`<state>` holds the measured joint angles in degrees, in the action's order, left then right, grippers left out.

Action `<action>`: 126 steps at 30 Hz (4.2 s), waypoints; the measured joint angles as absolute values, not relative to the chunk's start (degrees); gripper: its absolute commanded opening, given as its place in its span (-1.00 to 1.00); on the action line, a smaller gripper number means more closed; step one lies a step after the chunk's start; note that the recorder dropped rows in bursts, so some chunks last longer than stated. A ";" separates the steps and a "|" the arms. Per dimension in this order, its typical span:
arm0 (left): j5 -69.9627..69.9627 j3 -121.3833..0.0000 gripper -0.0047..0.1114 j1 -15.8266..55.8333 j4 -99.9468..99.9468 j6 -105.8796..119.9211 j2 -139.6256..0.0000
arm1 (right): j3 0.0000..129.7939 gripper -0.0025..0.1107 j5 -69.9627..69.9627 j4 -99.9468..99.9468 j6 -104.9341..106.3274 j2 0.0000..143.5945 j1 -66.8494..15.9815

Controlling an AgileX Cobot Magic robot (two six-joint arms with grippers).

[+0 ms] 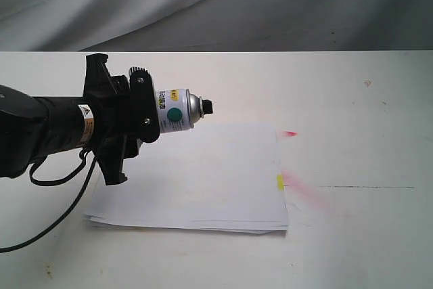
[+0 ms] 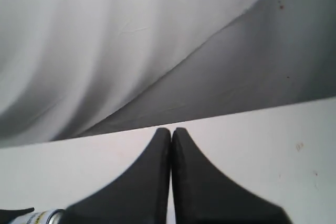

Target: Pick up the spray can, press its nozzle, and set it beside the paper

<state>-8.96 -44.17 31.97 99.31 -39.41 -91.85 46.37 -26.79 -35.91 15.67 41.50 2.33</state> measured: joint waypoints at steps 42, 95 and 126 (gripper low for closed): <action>-8.91 -44.17 -0.92 31.97 98.92 -40.52 -91.85 | 75.17 -0.96 -69.33 -79.09 76.92 119.79 -5.55; -11.68 -43.53 -0.92 31.66 97.86 -40.87 -91.98 | 75.17 -0.96 -68.58 -83.82 79.99 119.79 -15.62; -11.57 -43.53 -0.92 31.66 97.59 -41.37 -91.98 | 75.17 -0.96 -68.90 -84.95 80.17 119.79 -15.75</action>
<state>-11.57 -43.53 31.66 97.59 -41.37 -91.98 75.17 -68.90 -84.95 80.17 119.79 -15.75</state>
